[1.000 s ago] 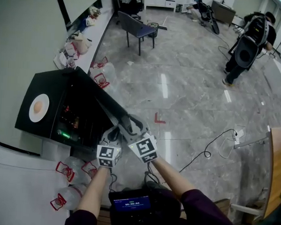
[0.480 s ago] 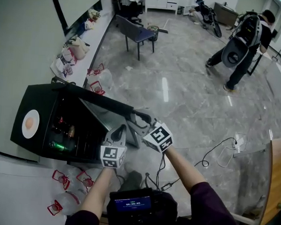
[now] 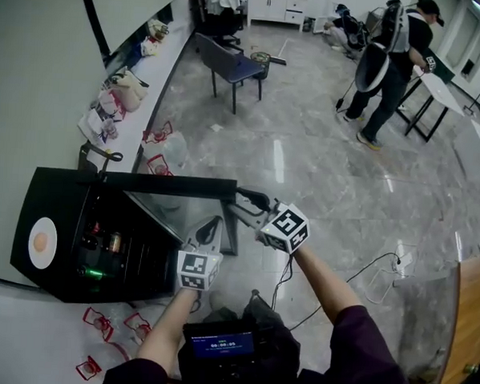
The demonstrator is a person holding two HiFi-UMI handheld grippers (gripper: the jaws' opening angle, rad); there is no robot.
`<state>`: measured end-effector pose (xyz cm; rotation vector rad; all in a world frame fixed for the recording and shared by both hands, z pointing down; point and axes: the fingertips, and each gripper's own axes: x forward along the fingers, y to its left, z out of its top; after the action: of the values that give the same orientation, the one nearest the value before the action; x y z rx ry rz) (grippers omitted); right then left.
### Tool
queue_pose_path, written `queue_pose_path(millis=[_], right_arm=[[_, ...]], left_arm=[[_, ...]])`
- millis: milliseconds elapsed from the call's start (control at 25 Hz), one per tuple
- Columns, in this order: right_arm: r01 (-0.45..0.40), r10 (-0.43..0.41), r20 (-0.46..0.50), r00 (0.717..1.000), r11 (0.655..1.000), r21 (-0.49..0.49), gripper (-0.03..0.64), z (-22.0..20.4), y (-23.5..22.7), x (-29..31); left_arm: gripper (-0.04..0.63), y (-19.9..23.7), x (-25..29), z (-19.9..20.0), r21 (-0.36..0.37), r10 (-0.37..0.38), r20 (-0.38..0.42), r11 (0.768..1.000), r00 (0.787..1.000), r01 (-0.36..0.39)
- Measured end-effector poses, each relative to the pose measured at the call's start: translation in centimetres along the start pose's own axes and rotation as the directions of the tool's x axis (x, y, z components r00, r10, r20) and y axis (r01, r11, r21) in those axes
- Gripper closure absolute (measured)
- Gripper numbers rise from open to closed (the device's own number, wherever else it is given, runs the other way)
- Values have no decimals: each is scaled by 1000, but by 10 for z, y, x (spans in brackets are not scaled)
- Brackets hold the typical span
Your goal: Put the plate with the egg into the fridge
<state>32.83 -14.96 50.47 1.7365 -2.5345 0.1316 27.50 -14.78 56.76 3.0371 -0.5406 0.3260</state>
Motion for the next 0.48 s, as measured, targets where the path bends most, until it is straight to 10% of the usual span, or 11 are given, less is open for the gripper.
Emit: queue_pose_path(millis=[480], right_arm=[[-199, 199, 12, 980, 980, -12, 442, 7, -61, 25]], left_arm=[[589, 27, 53, 27, -43, 263, -8, 964, 965, -263]])
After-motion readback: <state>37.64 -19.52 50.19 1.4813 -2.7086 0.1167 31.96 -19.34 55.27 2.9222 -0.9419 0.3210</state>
